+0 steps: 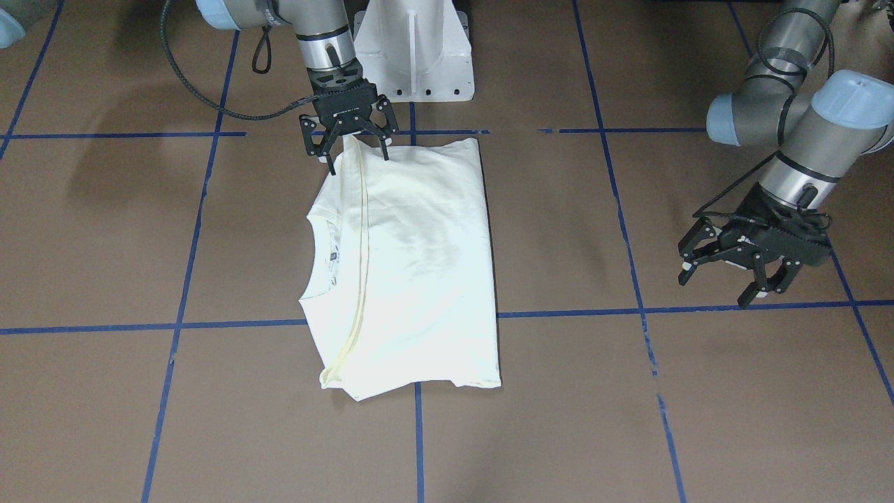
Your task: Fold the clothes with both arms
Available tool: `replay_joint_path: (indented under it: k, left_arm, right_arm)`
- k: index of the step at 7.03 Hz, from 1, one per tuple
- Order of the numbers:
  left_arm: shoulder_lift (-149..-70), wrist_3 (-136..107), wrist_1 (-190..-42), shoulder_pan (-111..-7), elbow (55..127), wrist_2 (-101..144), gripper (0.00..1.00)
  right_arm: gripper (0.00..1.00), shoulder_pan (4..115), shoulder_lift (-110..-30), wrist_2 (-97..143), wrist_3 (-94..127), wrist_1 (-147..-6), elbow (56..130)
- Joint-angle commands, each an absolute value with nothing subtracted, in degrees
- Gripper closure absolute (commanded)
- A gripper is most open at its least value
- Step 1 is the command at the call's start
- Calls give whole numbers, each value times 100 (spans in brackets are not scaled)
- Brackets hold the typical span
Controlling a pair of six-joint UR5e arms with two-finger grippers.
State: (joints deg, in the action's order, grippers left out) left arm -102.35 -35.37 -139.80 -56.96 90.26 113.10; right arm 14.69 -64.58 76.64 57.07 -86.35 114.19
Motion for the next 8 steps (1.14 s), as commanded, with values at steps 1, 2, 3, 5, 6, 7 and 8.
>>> replay_joint_path:
  k: [1, 2, 3, 5, 6, 7, 8]
  left_arm:
    - [-10204, -3577, -13983, -5687, 9070, 11312, 0]
    - [-10230, -3586, -13975, -5678, 9044, 11303, 0]
    - [-10257, -3586, -13975, -5678, 9044, 11303, 0]
    - [-10257, -3586, -13983, -5678, 9053, 11311, 0]
    - [-10257, -3586, -13983, -5678, 9053, 11312, 0]
    - [-10257, -3586, -13983, -5678, 9044, 11303, 0]
    - [-10257, -3586, -13983, -5678, 9044, 11303, 0]
  right_arm:
    - [28, 1145, -6460, 7699, 4950, -9175, 11549]
    - [39, 969, -6512, 7743, 4957, -9176, 11531]
    - [49, 862, -6617, 7813, 5001, -9184, 11514]
    - [53, 774, -6741, 8033, 5045, -9185, 11479]
    - [56, 765, -6750, 8033, 5054, -9185, 11470]
    - [64, 756, -6750, 8033, 5054, -9185, 11461]
    - [74, 747, -6750, 8033, 5054, -9185, 11470]
